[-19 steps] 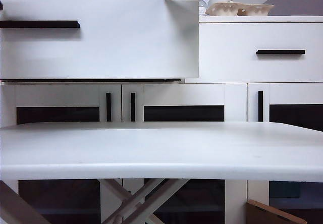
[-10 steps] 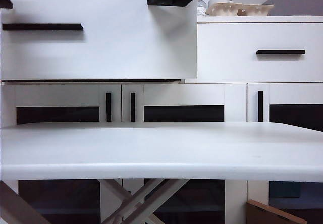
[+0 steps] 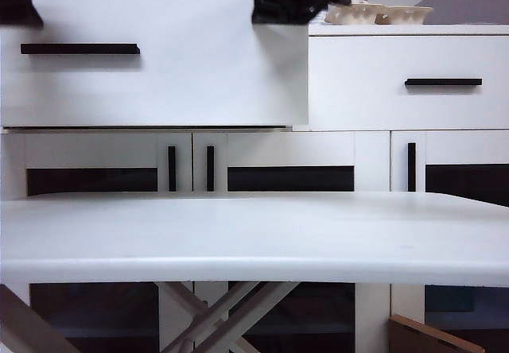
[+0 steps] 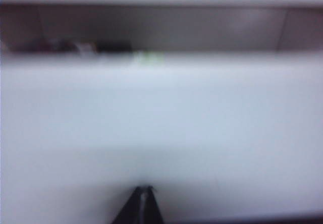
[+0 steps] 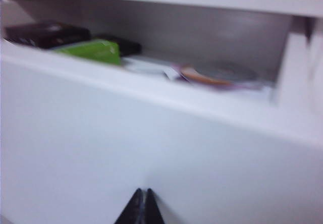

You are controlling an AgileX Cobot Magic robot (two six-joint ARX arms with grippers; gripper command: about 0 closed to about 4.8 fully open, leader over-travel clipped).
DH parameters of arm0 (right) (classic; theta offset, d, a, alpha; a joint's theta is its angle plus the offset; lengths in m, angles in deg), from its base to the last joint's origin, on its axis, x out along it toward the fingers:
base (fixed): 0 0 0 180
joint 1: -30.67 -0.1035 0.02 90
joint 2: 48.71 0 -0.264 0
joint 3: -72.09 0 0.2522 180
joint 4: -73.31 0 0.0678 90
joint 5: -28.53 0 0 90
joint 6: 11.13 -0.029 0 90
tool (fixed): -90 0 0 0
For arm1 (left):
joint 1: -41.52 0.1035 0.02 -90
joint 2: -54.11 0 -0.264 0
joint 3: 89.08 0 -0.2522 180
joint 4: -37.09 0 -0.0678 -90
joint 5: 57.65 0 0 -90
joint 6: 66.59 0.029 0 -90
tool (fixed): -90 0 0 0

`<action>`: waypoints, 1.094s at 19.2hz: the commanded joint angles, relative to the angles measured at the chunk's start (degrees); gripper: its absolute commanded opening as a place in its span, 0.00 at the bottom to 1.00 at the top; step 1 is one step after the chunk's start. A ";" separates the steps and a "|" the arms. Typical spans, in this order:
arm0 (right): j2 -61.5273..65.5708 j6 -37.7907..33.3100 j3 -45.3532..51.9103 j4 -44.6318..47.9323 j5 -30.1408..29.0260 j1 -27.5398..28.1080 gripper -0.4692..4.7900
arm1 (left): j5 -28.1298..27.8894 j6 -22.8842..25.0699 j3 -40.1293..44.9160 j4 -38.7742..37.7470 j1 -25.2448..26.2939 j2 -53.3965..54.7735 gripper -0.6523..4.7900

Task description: Pick up a can of beer from the white table, open the left drawer, place the beer inside the drawer, and finally close the drawer.

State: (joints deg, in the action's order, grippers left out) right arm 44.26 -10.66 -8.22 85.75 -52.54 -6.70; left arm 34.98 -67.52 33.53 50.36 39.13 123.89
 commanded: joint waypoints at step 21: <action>15.54 0.00 -18.86 -0.74 -2.86 3.02 0.09 | 3.91 0.31 -13.44 2.40 -0.02 16.00 0.11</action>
State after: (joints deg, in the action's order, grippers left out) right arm 59.54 -10.66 -26.21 84.61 -56.41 -3.92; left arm 38.08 -67.50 21.15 51.82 39.15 139.56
